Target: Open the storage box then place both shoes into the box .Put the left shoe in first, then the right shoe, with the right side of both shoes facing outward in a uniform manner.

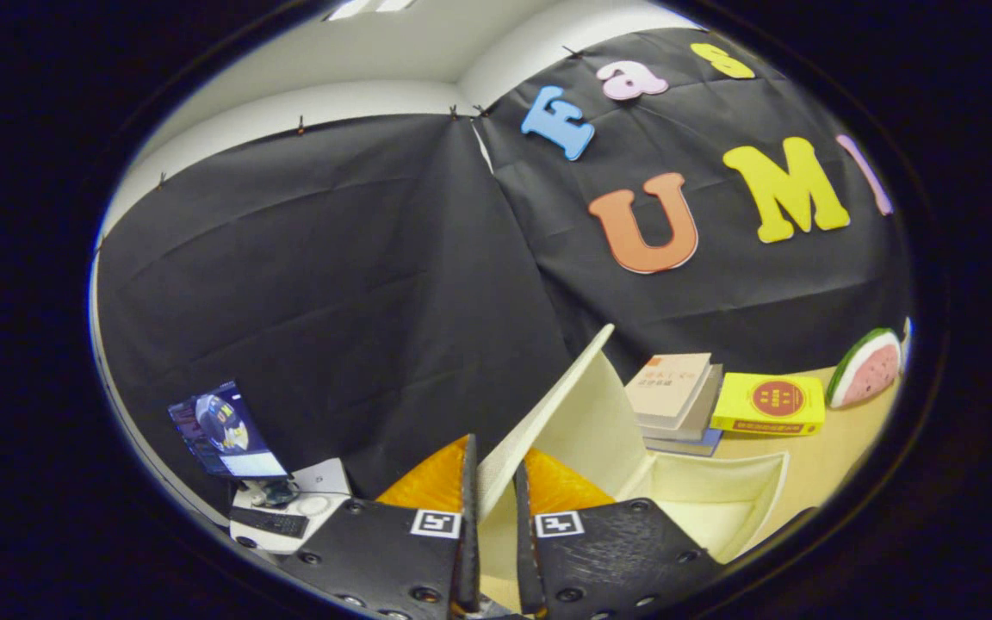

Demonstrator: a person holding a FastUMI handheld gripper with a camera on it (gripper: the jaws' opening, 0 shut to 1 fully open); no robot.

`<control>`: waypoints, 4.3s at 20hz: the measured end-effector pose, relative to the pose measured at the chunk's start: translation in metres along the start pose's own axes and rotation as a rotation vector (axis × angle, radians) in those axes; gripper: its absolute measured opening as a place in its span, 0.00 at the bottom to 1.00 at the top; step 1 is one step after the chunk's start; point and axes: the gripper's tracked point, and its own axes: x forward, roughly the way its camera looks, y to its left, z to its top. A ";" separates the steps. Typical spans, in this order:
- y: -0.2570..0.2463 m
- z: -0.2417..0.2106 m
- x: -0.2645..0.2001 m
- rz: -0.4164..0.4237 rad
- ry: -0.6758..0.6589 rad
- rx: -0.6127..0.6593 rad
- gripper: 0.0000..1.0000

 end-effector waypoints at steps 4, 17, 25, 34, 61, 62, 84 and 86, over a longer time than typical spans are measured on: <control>0.029 -0.002 0.009 0.040 -0.047 -0.127 0.72; -0.008 0.023 -0.056 -0.103 -0.235 -0.249 0.95; -0.144 0.028 -0.163 -0.344 -0.245 -0.271 0.95; -0.339 -0.013 -0.312 -0.707 -0.165 -0.237 0.95; -0.495 -0.226 -0.289 -0.826 0.368 0.290 0.36; -0.498 -0.226 -0.289 -0.842 0.358 0.294 0.26; -0.280 -0.029 -0.186 -0.485 0.073 0.531 0.00; -0.252 -0.020 -0.161 -0.456 0.090 0.535 0.00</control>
